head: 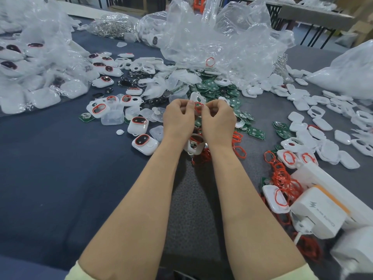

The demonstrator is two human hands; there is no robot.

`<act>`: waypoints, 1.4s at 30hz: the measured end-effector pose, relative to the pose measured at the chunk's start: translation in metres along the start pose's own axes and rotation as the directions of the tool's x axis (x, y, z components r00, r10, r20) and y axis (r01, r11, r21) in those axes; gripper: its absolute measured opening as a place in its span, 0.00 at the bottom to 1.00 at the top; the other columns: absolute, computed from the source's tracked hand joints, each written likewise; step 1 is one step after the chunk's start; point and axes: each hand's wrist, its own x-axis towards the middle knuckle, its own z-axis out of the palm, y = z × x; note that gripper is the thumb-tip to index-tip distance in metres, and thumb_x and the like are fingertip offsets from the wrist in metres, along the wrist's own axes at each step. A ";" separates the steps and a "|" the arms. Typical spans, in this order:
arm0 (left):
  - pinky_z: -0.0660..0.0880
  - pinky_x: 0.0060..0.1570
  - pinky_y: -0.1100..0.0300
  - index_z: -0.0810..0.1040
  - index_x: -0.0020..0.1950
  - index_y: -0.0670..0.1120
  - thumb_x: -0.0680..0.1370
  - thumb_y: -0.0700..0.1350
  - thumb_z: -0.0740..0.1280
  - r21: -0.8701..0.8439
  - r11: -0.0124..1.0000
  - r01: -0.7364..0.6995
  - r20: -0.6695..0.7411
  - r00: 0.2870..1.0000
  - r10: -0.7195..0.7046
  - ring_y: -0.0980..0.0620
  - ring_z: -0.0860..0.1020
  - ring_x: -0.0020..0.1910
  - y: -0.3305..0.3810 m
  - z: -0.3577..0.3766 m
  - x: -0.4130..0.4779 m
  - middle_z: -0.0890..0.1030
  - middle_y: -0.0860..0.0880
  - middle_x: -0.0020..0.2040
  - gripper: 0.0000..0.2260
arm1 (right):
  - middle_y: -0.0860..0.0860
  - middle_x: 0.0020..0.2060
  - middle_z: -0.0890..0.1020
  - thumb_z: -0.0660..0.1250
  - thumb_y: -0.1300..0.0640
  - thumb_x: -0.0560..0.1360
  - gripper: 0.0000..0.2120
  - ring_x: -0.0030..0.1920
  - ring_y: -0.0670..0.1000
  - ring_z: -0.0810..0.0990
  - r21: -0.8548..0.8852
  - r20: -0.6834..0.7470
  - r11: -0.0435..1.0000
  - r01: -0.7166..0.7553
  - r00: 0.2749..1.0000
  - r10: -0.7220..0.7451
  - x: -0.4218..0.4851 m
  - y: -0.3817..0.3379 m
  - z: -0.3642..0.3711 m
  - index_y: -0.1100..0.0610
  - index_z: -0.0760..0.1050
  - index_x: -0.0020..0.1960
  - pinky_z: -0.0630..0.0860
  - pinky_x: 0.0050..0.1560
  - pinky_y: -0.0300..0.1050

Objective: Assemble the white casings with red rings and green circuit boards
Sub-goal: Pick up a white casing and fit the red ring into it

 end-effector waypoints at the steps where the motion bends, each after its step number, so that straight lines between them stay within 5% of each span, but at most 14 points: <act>1: 0.77 0.45 0.61 0.76 0.49 0.43 0.81 0.42 0.62 -0.001 1.000 -0.005 -0.002 1.000 0.005 0.53 0.80 0.41 0.000 0.000 0.000 0.81 0.48 0.41 0.05 | 0.49 0.35 0.76 0.67 0.61 0.75 0.04 0.38 0.47 0.73 0.002 0.002 1.000 -0.003 1.000 0.003 0.000 0.000 0.000 0.62 0.78 0.46 0.64 0.40 0.33; 5: 0.76 0.43 0.64 0.75 0.49 0.43 0.81 0.41 0.61 -0.019 1.000 0.001 -0.006 1.000 -0.001 0.59 0.79 0.37 0.000 0.001 -0.001 0.79 0.53 0.37 0.04 | 0.48 0.35 0.77 0.67 0.60 0.76 0.04 0.37 0.45 0.74 0.026 0.012 1.000 -0.014 1.000 0.014 0.002 0.001 -0.002 0.61 0.77 0.45 0.67 0.39 0.31; 12: 0.77 0.50 0.56 0.76 0.50 0.42 0.81 0.42 0.61 -0.003 1.000 -0.003 -0.001 1.000 0.003 0.49 0.81 0.45 0.002 0.001 -0.002 0.83 0.43 0.47 0.06 | 0.44 0.33 0.74 0.66 0.62 0.75 0.03 0.37 0.46 0.72 0.016 -0.006 1.000 0.007 1.000 -0.007 0.000 0.000 -0.001 0.61 0.77 0.44 0.64 0.40 0.33; 19: 0.78 0.52 0.53 0.78 0.51 0.39 0.79 0.49 0.66 0.008 1.000 -0.016 0.023 1.000 0.016 0.51 0.82 0.45 0.003 -0.001 -0.006 0.84 0.46 0.44 0.12 | 0.47 0.35 0.76 0.66 0.61 0.76 0.04 0.38 0.46 0.73 0.020 0.005 1.000 -0.010 1.000 0.010 0.001 0.002 -0.002 0.62 0.77 0.46 0.65 0.40 0.33; 32: 0.78 0.54 0.47 0.78 0.54 0.37 0.80 0.45 0.65 0.058 0.998 0.034 0.013 0.999 -0.035 0.46 0.82 0.48 0.002 -0.001 -0.002 0.84 0.42 0.47 0.11 | 0.49 0.36 0.77 0.66 0.62 0.76 0.04 0.40 0.49 0.74 -0.005 0.001 1.000 0.011 1.000 -0.011 -0.003 0.001 0.003 0.62 0.77 0.45 0.64 0.39 0.34; 38: 0.78 0.54 0.50 0.78 0.54 0.36 0.79 0.42 0.65 -0.081 0.993 0.083 -0.016 0.996 -0.084 0.47 0.83 0.47 0.001 -0.002 -0.003 0.84 0.41 0.47 0.10 | 0.46 0.35 0.75 0.67 0.61 0.75 0.03 0.39 0.46 0.74 0.054 0.016 0.999 0.002 1.000 -0.003 -0.004 0.001 0.004 0.61 0.77 0.45 0.65 0.40 0.33; 42: 0.79 0.47 0.60 0.76 0.56 0.36 0.80 0.39 0.64 -0.314 0.933 0.176 0.037 0.984 -0.173 0.54 0.81 0.38 0.003 -0.003 -0.002 0.82 0.45 0.41 0.08 | 0.47 0.38 0.79 0.68 0.58 0.76 0.03 0.39 0.46 0.77 0.267 0.082 0.953 -0.147 0.988 0.130 0.001 0.001 0.001 0.55 0.76 0.43 0.74 0.44 0.38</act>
